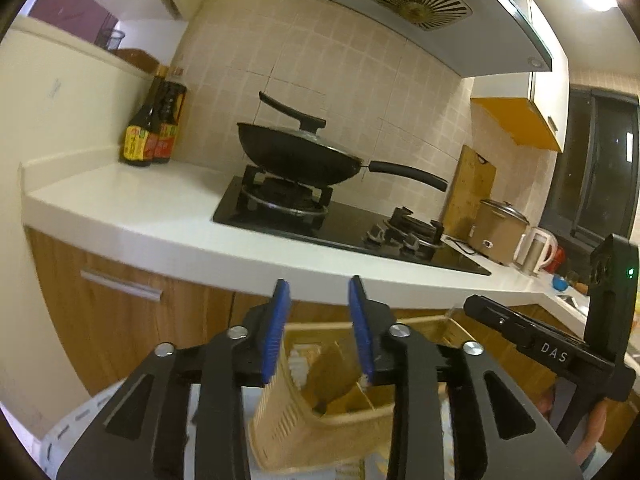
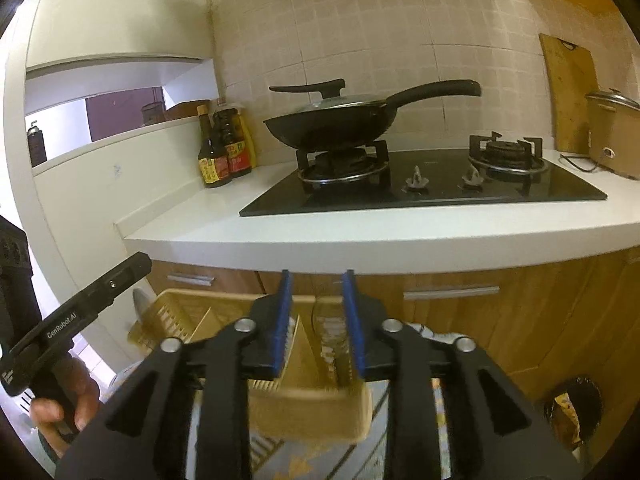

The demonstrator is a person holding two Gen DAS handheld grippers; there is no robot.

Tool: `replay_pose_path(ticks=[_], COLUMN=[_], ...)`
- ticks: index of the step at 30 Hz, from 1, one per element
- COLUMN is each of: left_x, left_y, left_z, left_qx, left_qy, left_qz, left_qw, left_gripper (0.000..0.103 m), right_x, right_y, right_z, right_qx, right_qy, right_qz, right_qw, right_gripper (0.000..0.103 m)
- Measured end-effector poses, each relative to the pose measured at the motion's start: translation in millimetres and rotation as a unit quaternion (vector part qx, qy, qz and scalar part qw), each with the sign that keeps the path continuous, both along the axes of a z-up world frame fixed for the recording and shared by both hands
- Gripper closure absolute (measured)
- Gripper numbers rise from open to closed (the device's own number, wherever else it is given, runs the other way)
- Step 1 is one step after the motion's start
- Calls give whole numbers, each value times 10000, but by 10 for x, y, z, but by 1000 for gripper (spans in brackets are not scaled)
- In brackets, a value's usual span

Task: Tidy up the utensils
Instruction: 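Grasp a wooden chopstick with the left tool while the right tool grasps a clear spoon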

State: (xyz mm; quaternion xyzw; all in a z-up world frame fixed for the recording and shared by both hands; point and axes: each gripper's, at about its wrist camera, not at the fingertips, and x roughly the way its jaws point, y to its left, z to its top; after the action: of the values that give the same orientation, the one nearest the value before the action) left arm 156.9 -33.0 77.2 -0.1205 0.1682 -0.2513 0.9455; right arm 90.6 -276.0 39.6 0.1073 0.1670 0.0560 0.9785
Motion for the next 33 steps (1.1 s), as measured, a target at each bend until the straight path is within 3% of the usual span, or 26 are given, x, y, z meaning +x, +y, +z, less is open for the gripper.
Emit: replay_pose_path(ticks=[5,13,19,23,28,33], left_x=[-179,-635,-1022,-1219,-1389,-1511], left_y=[124,334,332,238,136,4], left_z=[25,12,-271,-563,-1000,-1219], left_qx=[-14,-1,437,900,1450,2119], left_qy=[121,562,1223,1724,2457,2593], left_qz=[-78,-223,-518,-732,-1032,-1138], left_qw=[9999,9982,9902,9782,9529,9354], left_gripper=[58,50,50,50,52,59], right_x=[-319,-814,-1134,-1233,-1298,-1304], right_y=[-26,68,246,341,410,443], right_z=[-8,-91,-387,-706,-1040,-1226], right_qx=[140,148,130,148,248,191], right_qy=[120,633,1227,1737,2231,2545], right_qz=[-4,134,269,319,376,355], right_qw=[9998,9978,9920,9842,9737,9662], right_gripper=[60,60,60,60,60,67])
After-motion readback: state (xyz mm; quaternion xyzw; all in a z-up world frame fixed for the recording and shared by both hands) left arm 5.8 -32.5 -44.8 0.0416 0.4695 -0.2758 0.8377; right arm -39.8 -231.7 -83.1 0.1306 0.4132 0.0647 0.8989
